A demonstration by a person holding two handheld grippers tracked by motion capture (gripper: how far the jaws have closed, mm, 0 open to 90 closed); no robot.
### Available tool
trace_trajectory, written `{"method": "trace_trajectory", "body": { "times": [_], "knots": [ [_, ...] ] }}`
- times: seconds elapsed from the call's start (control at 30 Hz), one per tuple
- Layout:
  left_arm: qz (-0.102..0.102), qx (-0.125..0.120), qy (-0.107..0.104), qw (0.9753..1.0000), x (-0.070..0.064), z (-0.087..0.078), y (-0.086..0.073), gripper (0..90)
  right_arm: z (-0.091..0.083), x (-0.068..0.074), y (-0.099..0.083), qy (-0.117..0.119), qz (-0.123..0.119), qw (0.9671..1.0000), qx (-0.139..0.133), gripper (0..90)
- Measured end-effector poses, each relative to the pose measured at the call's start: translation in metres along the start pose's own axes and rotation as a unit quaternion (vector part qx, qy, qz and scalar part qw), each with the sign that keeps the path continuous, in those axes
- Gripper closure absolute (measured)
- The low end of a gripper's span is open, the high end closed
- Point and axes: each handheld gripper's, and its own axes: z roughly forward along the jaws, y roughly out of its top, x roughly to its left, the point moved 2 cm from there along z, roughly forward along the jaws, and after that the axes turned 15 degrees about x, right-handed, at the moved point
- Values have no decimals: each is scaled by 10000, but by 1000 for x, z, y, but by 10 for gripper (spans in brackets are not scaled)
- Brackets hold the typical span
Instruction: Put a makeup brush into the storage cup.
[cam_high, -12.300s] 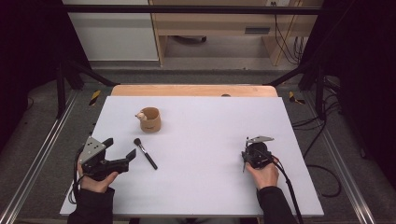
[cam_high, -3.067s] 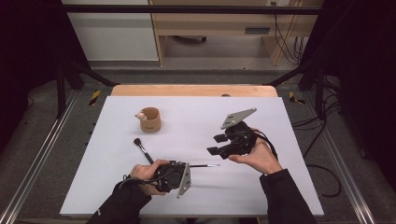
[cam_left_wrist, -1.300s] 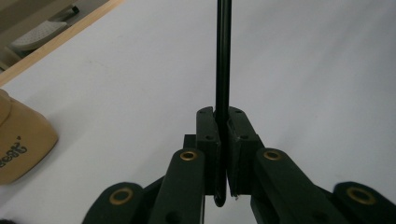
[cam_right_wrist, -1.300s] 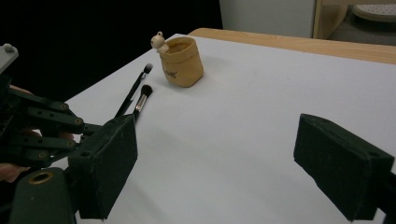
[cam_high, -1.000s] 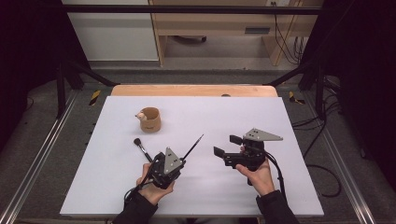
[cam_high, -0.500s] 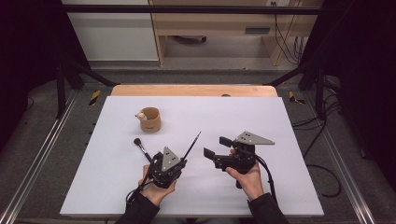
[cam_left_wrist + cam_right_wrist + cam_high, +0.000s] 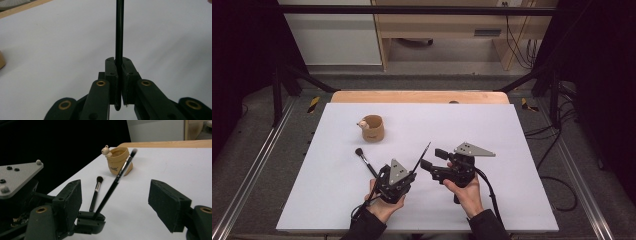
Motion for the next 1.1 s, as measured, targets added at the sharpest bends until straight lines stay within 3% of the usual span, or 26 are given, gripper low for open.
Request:
{"method": "trace_trajectory", "body": {
  "times": [0.17,0.6,1.1],
  "knots": [
    [-36,-54,-13,10000,-4,0,1,848,4,1,0,-54,66,10000,-36,336],
    [-51,-53,-74,9999,-12,1,3,848,6,-4,-3,145,484,9986,-182,518],
    [-45,-115,-97,9999,-17,2,2,848,5,-5,-3,346,565,9976,-185,754]
  ]
}}
